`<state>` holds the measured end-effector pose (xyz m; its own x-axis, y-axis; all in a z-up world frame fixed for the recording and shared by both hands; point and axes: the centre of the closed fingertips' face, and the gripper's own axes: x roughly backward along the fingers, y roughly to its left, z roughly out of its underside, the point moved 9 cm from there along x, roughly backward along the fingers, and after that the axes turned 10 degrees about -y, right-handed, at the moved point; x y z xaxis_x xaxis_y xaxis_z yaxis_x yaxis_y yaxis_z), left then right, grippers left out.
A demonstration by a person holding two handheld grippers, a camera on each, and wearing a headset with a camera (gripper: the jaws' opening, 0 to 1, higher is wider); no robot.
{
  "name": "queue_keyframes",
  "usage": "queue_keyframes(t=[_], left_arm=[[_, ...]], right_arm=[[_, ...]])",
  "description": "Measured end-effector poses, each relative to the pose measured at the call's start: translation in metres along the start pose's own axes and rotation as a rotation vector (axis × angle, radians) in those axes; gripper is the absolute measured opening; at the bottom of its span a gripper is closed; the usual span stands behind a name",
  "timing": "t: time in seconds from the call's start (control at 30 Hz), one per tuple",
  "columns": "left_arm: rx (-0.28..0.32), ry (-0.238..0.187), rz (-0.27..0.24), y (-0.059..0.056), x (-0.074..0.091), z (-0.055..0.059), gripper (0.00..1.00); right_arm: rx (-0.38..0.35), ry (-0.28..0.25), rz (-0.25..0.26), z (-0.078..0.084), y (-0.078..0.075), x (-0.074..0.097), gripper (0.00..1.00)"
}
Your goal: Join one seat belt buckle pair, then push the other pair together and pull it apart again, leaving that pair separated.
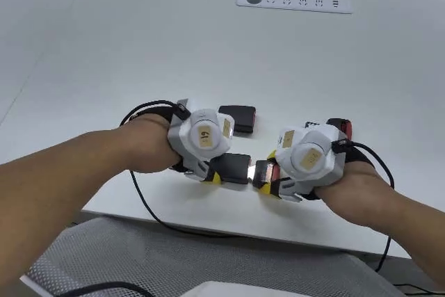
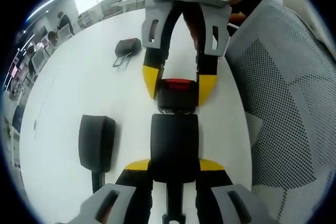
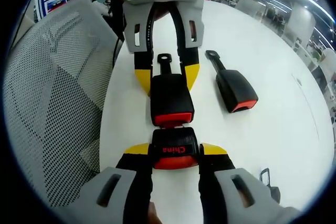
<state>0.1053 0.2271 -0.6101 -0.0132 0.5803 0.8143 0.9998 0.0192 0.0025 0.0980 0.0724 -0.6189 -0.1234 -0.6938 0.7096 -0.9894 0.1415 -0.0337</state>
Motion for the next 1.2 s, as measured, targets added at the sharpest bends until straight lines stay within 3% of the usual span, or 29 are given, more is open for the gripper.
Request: queue_keyframes(t=[0.2, 0.73, 1.2], left_arm=[[-0.011, -0.035, 0.012, 0.0006, 0.0021, 0.0048, 0.3], [0.006, -0.03, 0.012, 0.0035, 0.0014, 0.0041, 0.3], [0.013, -0.012, 0.002, -0.0009, 0.0045, -0.0022, 0.31]], right_arm=[[0.033, 0.015, -0.024, -0.0018, -0.0008, -0.0006, 0.32], [0.008, 0.011, -0.004, -0.0023, 0.0022, -0.0016, 0.32], [-0.005, 0.025, -0.003, -0.0036, 0.001, -0.0003, 0.34]])
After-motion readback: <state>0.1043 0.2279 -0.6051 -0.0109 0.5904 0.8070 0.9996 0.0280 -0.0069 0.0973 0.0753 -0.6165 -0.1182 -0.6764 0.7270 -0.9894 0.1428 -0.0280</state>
